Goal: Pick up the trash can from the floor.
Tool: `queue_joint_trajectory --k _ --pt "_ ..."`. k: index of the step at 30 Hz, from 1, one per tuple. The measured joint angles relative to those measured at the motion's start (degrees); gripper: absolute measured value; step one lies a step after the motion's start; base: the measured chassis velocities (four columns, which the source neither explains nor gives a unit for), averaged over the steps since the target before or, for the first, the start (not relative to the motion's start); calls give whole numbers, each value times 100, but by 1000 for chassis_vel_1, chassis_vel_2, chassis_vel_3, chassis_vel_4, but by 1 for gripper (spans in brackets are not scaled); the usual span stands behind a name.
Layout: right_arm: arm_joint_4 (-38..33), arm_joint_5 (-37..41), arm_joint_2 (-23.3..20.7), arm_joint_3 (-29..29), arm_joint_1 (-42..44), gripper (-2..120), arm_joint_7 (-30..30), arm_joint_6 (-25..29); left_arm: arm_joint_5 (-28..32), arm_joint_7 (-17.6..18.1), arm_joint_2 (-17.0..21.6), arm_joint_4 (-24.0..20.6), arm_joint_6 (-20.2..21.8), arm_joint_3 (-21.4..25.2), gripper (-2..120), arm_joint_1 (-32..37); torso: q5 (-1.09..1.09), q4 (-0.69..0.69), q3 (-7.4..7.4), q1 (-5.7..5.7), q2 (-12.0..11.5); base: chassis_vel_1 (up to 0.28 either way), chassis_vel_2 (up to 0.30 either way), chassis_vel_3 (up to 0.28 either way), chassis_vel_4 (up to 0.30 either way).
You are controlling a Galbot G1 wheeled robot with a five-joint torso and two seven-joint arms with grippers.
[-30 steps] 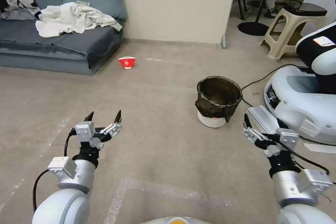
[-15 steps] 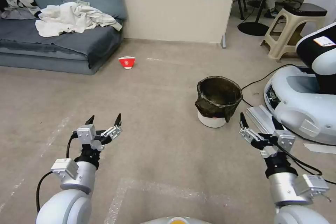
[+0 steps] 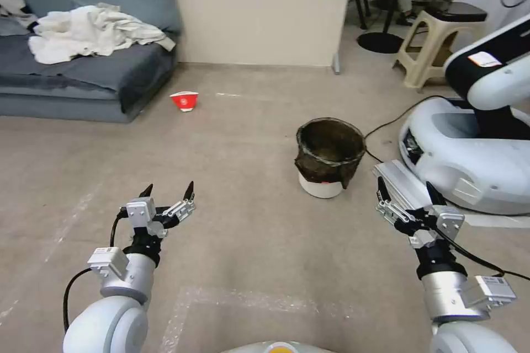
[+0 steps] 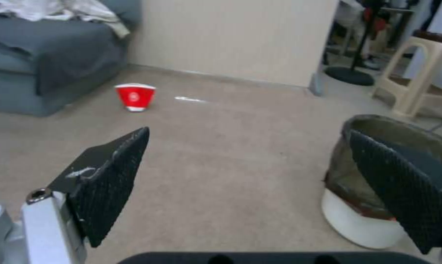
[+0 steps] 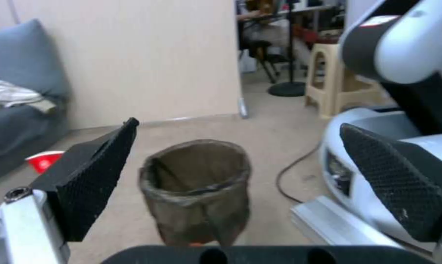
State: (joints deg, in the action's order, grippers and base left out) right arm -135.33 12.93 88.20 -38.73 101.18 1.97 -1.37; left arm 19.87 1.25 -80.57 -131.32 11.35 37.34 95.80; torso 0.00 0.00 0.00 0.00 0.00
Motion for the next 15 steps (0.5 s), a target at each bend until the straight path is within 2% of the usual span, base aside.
queue_joint_trajectory --k 11,15 --pt "3 -16 25 -4 5 100 6 120 0 12 -20 1 -15 2 100 19 0 -3 0 0 0 -89 -95 -96 -87" --pt "17 -6 24 -6 16 100 10 198 5 26 -22 0 -20 9 100 15 0 2 0 0 0 -11 -16 -7 -12"
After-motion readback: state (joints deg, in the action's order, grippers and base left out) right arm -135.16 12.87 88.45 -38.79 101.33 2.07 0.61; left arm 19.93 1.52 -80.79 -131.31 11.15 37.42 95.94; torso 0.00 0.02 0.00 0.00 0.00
